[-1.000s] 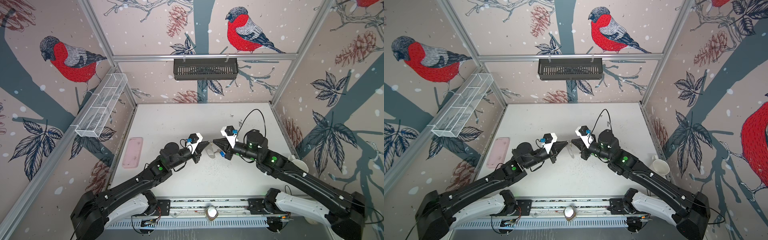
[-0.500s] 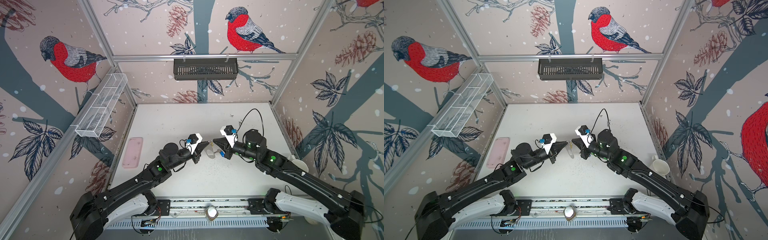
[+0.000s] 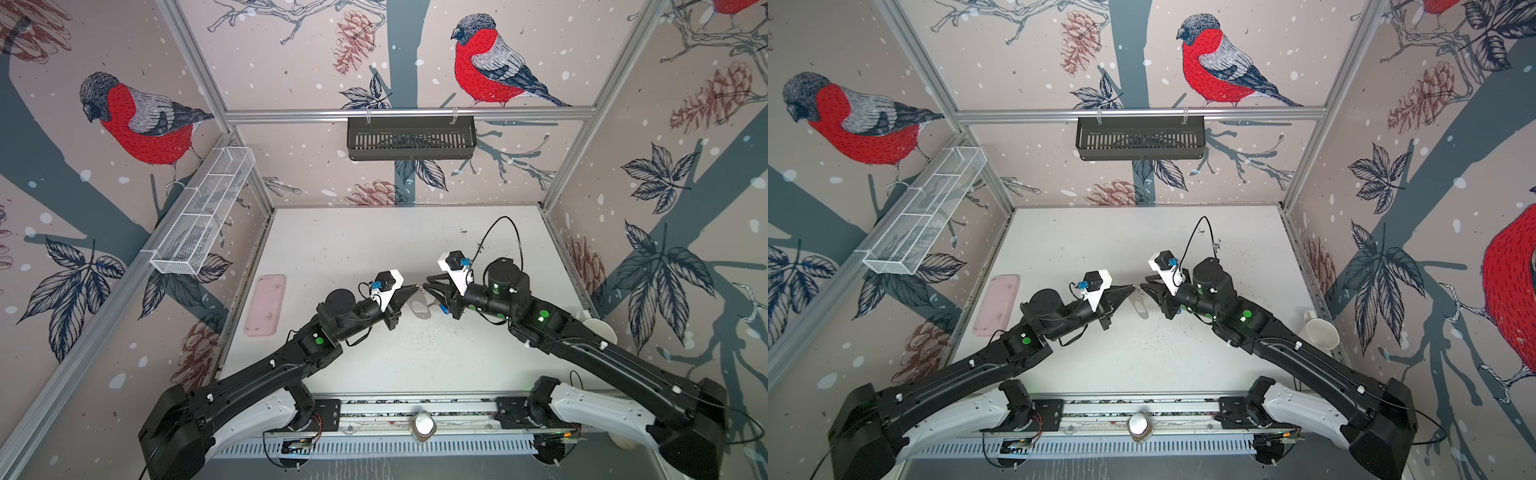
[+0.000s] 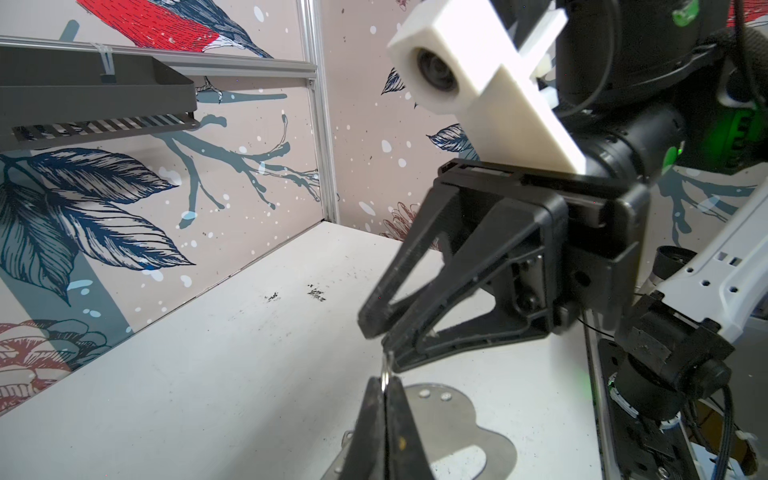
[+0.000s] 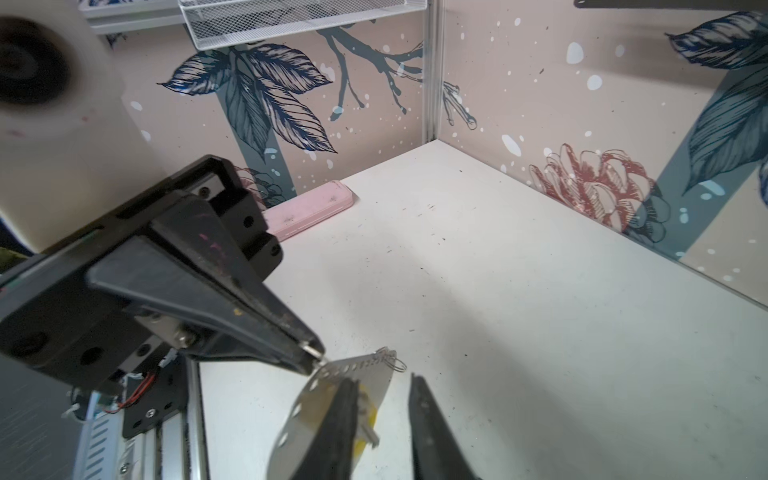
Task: Put the keys on the keyring
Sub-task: 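Lift the yellow-tagged key and carry it toward the plate in the left gripper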
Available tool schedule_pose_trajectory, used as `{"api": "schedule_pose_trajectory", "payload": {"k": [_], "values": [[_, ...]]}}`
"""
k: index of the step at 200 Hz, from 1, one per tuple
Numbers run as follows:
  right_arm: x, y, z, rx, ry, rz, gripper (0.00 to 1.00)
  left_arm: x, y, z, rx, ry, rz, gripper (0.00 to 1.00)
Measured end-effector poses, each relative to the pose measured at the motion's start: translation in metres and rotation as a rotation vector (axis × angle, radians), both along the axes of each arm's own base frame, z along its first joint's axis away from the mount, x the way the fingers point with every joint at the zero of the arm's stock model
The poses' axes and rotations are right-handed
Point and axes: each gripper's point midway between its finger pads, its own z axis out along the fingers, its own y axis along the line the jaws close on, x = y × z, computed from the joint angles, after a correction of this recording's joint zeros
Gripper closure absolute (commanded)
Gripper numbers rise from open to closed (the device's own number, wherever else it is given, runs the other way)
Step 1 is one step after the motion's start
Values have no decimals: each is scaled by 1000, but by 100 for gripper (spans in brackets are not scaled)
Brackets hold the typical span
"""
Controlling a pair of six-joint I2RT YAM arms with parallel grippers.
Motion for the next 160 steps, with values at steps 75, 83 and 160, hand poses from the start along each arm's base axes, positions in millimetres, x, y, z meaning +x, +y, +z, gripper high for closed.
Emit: {"api": "schedule_pose_trajectory", "payload": {"k": [75, 83, 160], "values": [[7, -17, 17, 51, -32, -72, 70, 4, -4, 1, 4, -29, -1, 100], [7, -18, 16, 52, -34, -75, 71, 6, -5, 4, 4, -32, -2, 100], [8, -17, 11, 63, -77, -20, 81, 37, 11, 24, 4, -40, -91, 100]]}}
